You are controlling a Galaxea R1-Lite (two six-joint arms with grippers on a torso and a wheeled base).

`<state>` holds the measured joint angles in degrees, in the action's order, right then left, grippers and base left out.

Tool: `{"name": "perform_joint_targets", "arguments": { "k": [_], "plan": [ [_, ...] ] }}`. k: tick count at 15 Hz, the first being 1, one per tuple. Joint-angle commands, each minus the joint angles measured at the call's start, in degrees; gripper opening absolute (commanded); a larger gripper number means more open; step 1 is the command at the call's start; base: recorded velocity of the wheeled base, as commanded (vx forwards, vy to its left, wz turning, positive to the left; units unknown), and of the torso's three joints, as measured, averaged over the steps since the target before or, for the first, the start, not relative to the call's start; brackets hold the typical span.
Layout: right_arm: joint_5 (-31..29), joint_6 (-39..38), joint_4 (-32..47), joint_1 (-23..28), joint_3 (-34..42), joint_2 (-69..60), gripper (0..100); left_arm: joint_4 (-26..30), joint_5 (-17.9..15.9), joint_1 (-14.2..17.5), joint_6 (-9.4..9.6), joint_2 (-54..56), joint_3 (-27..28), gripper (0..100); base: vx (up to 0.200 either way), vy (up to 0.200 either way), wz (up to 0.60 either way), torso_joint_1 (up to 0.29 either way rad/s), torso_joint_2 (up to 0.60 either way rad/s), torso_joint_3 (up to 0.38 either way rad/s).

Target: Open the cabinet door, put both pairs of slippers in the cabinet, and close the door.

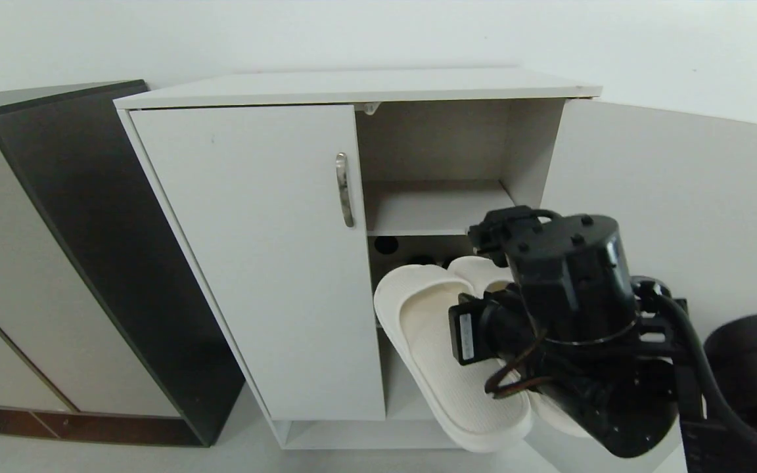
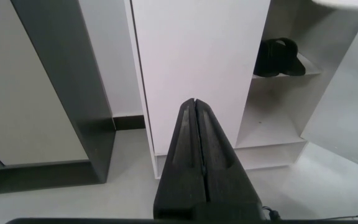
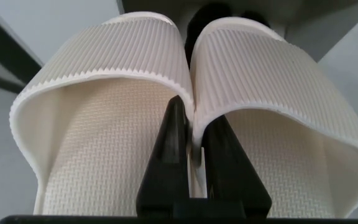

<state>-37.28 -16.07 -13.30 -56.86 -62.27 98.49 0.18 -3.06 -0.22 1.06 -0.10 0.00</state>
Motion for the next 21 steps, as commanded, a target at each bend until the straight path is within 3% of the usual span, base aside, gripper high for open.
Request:
{"name": "perform_joint_targets", "arguments": {
  "k": [1, 2, 7, 13, 18, 21],
  "plan": [
    [-6.05, -7.58, 16.11, -1.06, -17.62, 5.4, 0, -0.01, -0.02, 0.04, -0.01, 0.01, 0.0, 0, 0.0, 0.0, 0.0, 0.0, 0.0, 0.0],
    [-12.64, -8.81, 19.8, -1.06, -22.98, 8.39, 0, -0.01, -0.02, 0.04, -0.01, 0.01, 0.0, 0, 0.0, 0.0, 0.0, 0.0, 0.0, 0.0],
    [-15.98, -9.07, 18.31, -0.54, -22.02, 10.67, 0, -0.01, 0.07, 0.04, -0.01, 0.01, 0.0, 0, 0.0, 0.0, 0.0, 0.0, 0.0, 0.0],
    [-15.9, -6.7, 12.95, -0.54, -18.24, 8.91, 0, -0.01, 0.07, 0.04, -0.01, 0.01, 0.0, 0, 0.0, 0.0, 0.0, 0.0, 0.0, 0.0],
    [-13.43, 2.18, -4.28, 0.34, -9.19, 7.68, 0, -0.01, -0.02, 0.04, -0.01, 0.01, 0.0, 0, 0.0, 0.0, 0.0, 0.0, 0.0, 0.0],
    [-11.59, 2.8, -5.42, 1.49, -8.31, 7.42, 0, -0.01, -0.02, 0.04, 0.08, 0.01, 0.0, 0, 0.133, 0.0, 0.0, 0.002, 0.0, 0.002]
  ]
}}
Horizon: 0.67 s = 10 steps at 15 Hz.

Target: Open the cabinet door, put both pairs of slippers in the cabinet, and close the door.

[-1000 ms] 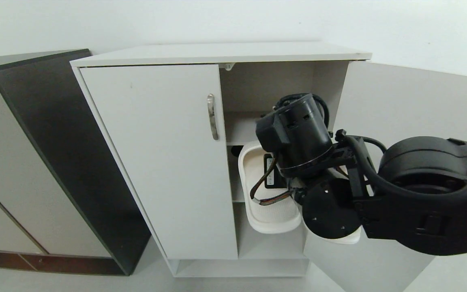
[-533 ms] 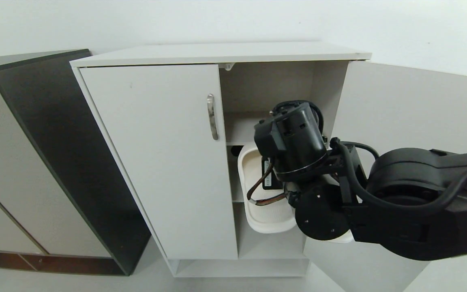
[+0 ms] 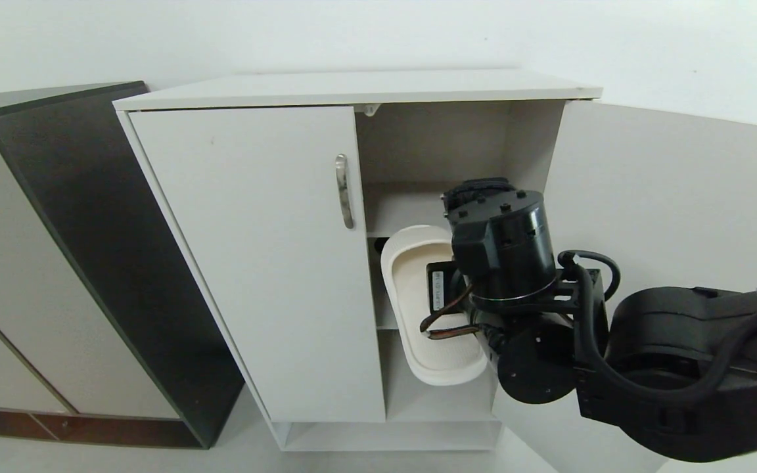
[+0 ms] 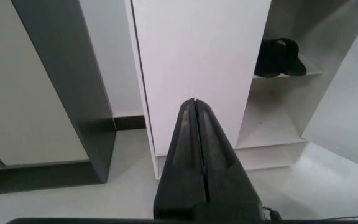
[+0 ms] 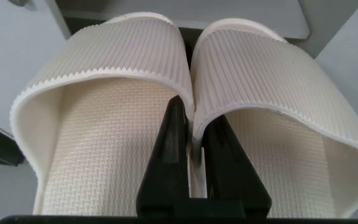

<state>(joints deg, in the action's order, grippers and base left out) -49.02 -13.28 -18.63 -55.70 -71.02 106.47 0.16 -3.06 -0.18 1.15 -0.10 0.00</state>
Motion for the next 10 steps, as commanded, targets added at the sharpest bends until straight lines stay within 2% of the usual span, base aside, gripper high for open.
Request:
{"name": "perform_joint_targets", "arguments": {
  "k": [1, 10],
  "plan": [
    [0.15, 0.0, -0.09, 0.42, 0.45, -0.56, 0, 0.02, -0.02, 0.01, 0.0, 0.01, 0.0, 0, 0.2, 0.0, 0.0, -0.012, 0.0, 0.007],
    [0.06, 1.15, -0.09, 0.5, 0.36, -0.48, 0, 0.02, -0.02, 0.01, 0.0, 0.01, 0.0, 0, 0.2, 0.0, 0.0, 0.001, 0.0, 0.003]
  ]
}}
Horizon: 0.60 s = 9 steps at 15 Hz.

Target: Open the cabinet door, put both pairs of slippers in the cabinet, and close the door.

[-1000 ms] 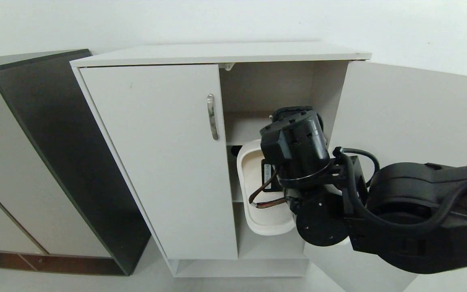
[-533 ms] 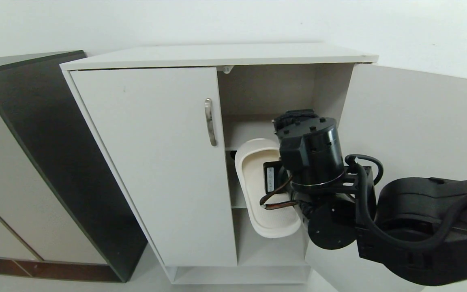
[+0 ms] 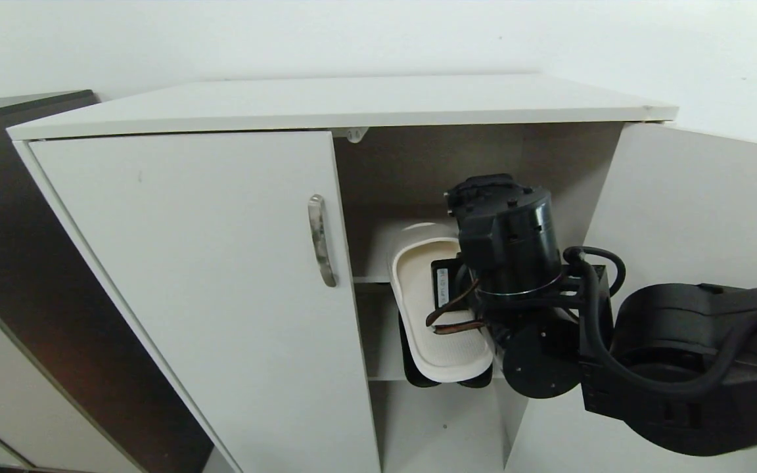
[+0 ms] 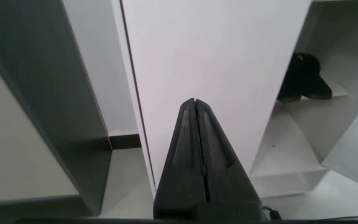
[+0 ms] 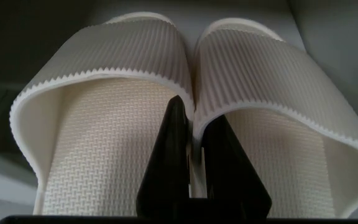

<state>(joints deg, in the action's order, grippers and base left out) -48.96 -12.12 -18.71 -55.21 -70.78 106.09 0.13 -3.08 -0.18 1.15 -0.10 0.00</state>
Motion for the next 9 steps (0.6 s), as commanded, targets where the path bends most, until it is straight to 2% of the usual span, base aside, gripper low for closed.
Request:
{"name": "perform_joint_targets", "arguments": {
  "k": [1, 6, 9],
  "plan": [
    [0.09, -0.1, -0.01, 0.02, 0.03, -0.01, 0, 0.04, 0.1, 0.01, -0.09, 0.01, 0.0, 0, 0.0, 0.0, 0.0, 0.0, 0.0, 0.0],
    [0.44, -0.19, -0.1, 1.07, -0.41, 0.96, 0, 0.04, 0.01, 0.01, 0.0, 0.01, 0.0, 0, 0.0, 0.0, 0.0, 0.0, 0.0, 0.0],
    [2.02, -0.28, 0.08, 2.83, -3.75, 3.77, 0, 0.04, 0.01, 0.01, -0.09, 0.01, 0.0, 0, 0.0, 0.0, 0.0, 0.0, 0.0, 0.0]
  ]
}}
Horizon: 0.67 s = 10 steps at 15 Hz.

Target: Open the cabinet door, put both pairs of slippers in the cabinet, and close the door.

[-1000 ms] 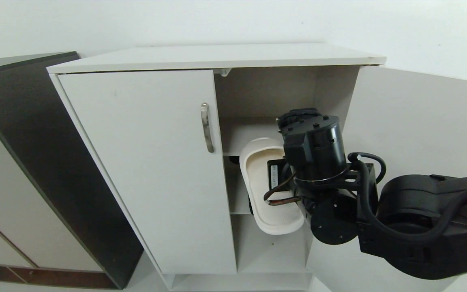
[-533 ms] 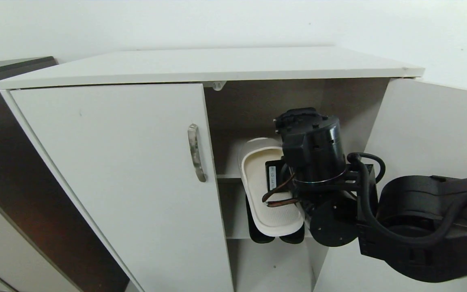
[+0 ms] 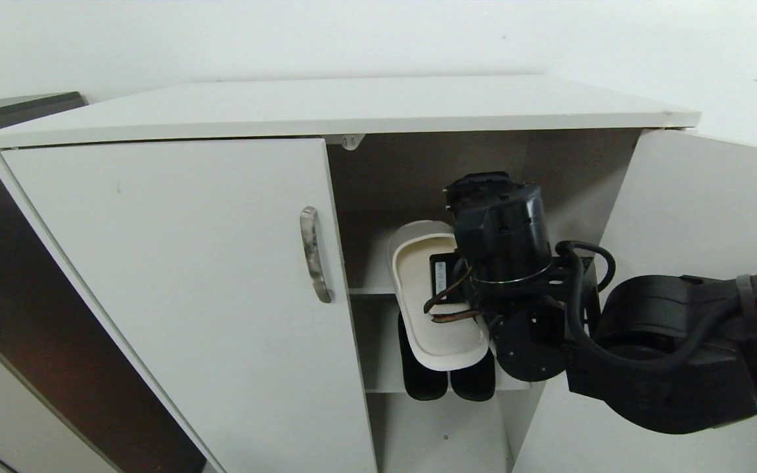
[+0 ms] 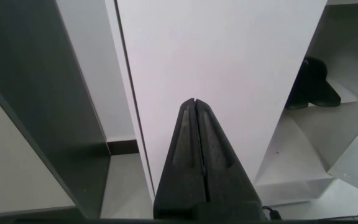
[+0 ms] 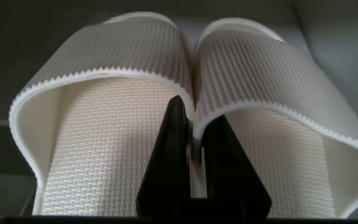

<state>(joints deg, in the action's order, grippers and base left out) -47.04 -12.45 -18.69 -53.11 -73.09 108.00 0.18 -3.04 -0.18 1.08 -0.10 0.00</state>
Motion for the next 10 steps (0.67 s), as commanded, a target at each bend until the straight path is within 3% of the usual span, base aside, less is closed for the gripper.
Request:
{"name": "perform_joint_targets", "arguments": {
  "k": [1, 5, 10],
  "plan": [
    [0.46, 0.05, 0.32, 1.08, -3.19, 2.66, 0, -0.01, -0.04, 0.01, -0.03, 0.01, 0.0, 0, 0.0, 0.0, 0.0, 0.0, 0.0, 0.0],
    [2.13, 0.23, 4.98, 4.6, -13.74, 8.28, 0, -0.09, 0.05, 0.01, -0.03, 0.01, 0.0, 0, 0.0, 0.0, 0.0, 0.0, 0.0, 0.0],
    [2.22, 0.23, 5.94, 6.8, -18.4, 11.71, 0, -0.01, 0.05, 0.01, -0.03, 0.01, 0.0, 0, 0.0, 0.0, 0.0, 0.0, 0.0, 0.0]
  ]
}}
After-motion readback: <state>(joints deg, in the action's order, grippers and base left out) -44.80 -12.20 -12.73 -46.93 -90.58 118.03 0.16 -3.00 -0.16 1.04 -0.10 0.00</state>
